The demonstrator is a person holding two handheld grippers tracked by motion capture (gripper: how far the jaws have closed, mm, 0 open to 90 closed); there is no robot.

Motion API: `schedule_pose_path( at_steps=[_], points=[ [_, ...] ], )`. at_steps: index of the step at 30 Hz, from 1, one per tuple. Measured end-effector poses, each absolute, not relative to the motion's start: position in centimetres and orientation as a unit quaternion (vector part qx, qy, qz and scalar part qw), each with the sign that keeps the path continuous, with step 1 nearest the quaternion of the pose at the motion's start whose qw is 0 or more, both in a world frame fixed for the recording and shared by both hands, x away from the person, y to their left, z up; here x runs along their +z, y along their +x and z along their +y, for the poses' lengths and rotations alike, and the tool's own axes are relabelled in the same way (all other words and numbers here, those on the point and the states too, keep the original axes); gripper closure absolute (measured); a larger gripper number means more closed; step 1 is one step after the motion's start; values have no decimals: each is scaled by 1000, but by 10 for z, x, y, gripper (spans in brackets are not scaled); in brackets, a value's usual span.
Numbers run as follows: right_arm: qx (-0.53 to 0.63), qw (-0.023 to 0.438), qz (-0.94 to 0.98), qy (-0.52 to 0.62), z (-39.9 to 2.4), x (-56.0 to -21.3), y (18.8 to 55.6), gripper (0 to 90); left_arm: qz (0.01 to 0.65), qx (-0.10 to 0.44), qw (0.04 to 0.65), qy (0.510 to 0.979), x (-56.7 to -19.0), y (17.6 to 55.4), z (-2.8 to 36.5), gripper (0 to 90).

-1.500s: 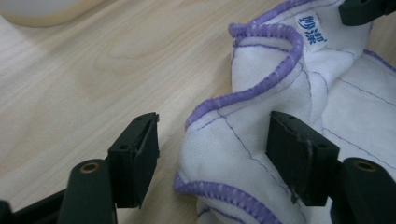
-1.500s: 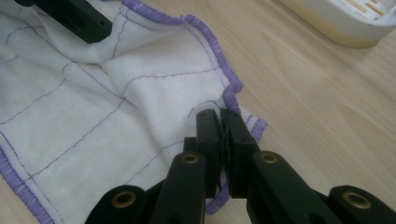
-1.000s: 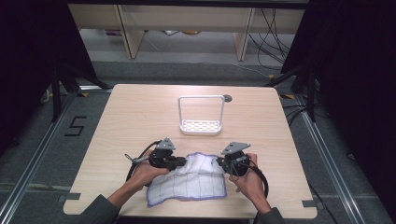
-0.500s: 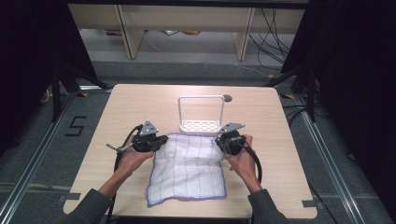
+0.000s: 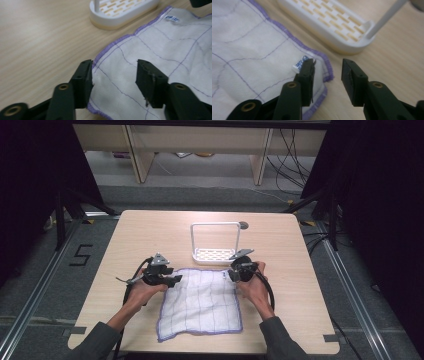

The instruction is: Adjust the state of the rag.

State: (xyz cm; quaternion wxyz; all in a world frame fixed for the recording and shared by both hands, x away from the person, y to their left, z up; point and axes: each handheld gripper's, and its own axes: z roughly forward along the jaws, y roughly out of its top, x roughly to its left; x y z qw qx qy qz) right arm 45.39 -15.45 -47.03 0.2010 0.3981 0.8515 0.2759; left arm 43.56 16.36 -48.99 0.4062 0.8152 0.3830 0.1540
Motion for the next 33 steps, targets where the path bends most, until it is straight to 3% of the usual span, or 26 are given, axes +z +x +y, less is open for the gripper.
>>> schedule_pose_path(
  at_steps=[3, 7, 13, 16, 20, 33],
  points=[
    [297, 197, 846, 396, -170, -449, 434, 575, 394, 148, 413, 807, -481, 419, 176, 356],
    [311, 179, 853, 380, -185, -436, 392, 558, 383, 123, 431, 808, -477, 388, 189, 342],
    [339, 144, 852, 372, -200, -442, 336, 553, 379, 96, 424, 817, -485, 345, 202, 312],
    [353, 136, 843, 383, -203, -451, 317, 543, 382, 109, 428, 812, -489, 328, 205, 310],
    [354, 134, 847, 373, -200, -463, 305, 540, 383, 109, 437, 806, -493, 306, 203, 311],
    [326, 122, 869, 353, -180, -485, 293, 566, 330, 106, 392, 852, -502, 273, 189, 330]
  ],
)
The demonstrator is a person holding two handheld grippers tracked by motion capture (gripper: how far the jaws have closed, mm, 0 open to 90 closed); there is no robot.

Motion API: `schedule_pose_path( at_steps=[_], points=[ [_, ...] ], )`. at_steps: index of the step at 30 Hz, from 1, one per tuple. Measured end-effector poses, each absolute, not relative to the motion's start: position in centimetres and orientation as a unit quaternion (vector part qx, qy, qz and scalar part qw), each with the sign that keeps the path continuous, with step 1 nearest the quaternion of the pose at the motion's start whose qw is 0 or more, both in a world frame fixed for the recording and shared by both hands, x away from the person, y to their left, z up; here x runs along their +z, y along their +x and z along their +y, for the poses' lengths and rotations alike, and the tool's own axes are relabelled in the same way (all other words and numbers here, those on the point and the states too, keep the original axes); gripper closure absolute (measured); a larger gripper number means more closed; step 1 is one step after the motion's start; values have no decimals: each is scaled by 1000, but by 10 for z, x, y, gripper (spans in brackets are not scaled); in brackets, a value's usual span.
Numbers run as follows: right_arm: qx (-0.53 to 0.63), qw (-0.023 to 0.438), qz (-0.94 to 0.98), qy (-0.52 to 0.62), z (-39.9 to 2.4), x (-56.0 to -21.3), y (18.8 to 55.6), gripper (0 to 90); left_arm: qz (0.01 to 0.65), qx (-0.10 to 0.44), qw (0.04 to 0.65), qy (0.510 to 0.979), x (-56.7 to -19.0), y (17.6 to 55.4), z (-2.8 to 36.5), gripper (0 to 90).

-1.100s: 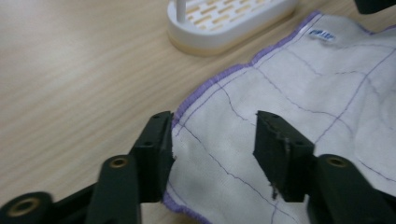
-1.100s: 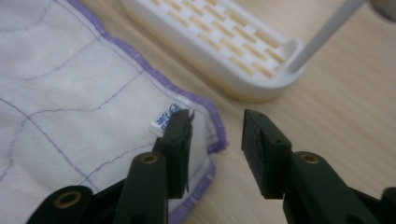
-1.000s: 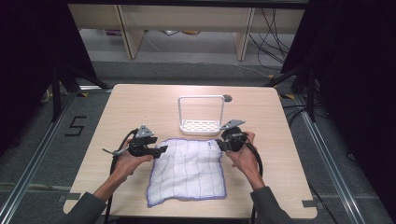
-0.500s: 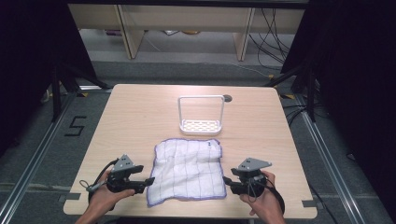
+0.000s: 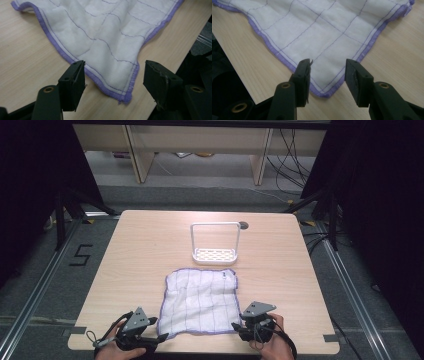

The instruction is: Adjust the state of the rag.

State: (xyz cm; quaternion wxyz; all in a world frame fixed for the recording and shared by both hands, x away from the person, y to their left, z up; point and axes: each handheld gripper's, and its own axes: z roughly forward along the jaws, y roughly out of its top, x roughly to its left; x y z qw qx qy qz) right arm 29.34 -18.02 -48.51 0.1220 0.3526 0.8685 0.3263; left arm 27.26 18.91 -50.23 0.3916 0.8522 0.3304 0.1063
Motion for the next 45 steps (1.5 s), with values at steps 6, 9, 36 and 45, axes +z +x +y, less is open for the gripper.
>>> schedule_pose_path(
  at_steps=[6, 9, 36, 45],
  points=[
    [308, 118, 879, 345, -178, -495, 296, 547, 332, 100, 374, 860, -511, 277, 184, 347],
    [300, 114, 880, 350, -175, -499, 295, 557, 319, 113, 362, 869, -513, 282, 182, 365],
    [320, 118, 865, 369, -205, -484, 262, 611, 331, 104, 426, 835, -496, 296, 182, 362],
    [344, 164, 837, 392, -213, -463, 313, 493, 381, 118, 439, 805, -486, 358, 187, 345]
  ],
)
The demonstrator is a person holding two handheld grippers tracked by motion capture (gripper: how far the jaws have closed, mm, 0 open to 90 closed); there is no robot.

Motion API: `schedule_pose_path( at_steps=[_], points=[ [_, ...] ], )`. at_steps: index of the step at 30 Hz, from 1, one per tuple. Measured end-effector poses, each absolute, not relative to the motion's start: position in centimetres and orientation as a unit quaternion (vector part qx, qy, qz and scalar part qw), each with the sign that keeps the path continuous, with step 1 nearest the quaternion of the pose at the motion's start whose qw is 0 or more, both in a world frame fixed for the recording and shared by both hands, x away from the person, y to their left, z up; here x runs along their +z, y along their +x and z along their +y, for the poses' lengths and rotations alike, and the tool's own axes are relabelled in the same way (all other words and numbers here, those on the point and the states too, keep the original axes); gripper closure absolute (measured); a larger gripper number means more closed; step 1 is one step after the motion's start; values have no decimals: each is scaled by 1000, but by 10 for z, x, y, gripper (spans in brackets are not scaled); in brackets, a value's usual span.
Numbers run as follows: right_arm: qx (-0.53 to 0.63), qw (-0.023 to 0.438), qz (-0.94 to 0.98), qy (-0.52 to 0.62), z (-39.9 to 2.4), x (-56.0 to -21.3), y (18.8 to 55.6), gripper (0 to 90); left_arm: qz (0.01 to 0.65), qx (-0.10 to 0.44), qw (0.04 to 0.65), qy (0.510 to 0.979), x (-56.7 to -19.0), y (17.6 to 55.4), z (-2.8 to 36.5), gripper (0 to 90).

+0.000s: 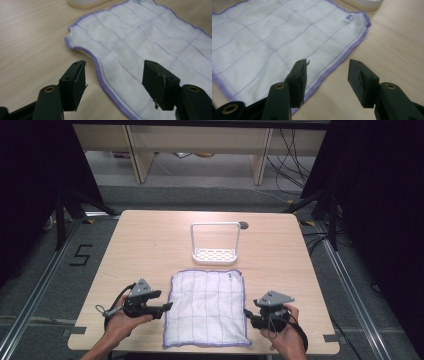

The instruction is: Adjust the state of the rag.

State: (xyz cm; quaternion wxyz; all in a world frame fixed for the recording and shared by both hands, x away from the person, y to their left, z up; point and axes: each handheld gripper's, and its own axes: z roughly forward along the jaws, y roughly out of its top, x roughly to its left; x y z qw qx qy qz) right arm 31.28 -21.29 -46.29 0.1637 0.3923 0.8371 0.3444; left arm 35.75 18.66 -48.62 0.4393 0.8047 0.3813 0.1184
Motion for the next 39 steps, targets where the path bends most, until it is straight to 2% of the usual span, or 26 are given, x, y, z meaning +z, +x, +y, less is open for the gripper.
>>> schedule_pose_path(
  at_steps=[2, 9, 13, 20, 25, 33, 39],
  points=[
    [345, 174, 834, 395, -214, -462, 332, 491, 405, 111, 451, 787, -485, 375, 186, 349],
    [338, 189, 828, 405, -210, -461, 392, 493, 424, 118, 423, 792, -484, 428, 181, 369],
    [330, 192, 831, 405, -204, -461, 420, 504, 419, 121, 398, 807, -490, 443, 171, 372],
    [314, 181, 836, 413, -195, -470, 455, 531, 410, 104, 390, 818, -504, 456, 160, 387],
    [293, 170, 844, 417, -187, -484, 470, 549, 410, 108, 387, 819, -509, 460, 158, 403],
    [284, 168, 849, 413, -180, -498, 471, 569, 384, 123, 368, 838, -513, 461, 152, 465],
    [285, 158, 852, 411, -179, -498, 470, 694, 364, 127, 370, 845, -513, 461, 148, 586]
  ],
)
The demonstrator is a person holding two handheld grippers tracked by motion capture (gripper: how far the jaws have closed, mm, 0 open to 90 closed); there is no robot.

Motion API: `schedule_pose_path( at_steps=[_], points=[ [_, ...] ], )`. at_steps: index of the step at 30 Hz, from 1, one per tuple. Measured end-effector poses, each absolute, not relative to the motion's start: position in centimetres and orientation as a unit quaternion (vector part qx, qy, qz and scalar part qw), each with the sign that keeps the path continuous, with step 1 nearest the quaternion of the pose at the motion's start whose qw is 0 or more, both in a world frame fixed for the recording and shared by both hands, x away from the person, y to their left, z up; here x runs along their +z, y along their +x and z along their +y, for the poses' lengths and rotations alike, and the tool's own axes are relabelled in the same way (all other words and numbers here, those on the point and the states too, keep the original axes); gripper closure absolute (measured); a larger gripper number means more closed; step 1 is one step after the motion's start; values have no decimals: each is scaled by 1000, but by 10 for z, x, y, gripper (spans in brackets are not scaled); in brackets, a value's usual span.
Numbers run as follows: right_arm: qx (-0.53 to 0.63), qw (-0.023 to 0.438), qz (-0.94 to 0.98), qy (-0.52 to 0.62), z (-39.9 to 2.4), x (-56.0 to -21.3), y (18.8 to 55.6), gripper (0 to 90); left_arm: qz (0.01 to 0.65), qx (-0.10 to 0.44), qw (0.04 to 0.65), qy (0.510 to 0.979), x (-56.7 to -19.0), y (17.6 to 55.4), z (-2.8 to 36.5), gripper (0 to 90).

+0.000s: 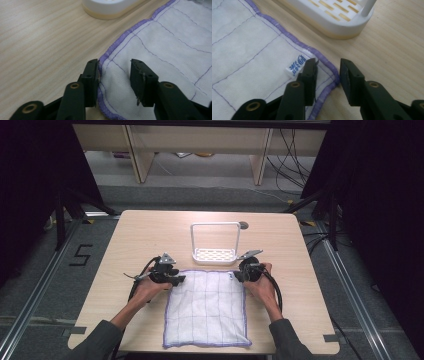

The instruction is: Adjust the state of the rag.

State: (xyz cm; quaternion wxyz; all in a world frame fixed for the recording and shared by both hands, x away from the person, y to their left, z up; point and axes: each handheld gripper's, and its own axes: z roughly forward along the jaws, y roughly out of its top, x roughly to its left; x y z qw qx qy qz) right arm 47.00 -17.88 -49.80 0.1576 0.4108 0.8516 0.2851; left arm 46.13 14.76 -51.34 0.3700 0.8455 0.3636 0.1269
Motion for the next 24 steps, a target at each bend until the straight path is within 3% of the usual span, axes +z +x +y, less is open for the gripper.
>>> schedule_pose_path(
  at_steps=[5, 9, 24],
  points=[
    [293, 135, 849, 419, -179, -497, 469, 841, 361, 122, 379, 844, -514, 463, 148, 721],
    [297, 139, 845, 423, -180, -494, 467, 873, 359, 120, 395, 837, -511, 463, 150, 811],
    [336, 188, 836, 391, -188, -443, 463, 877, 331, 150, 431, 826, -468, 465, 151, 828]
  ],
)
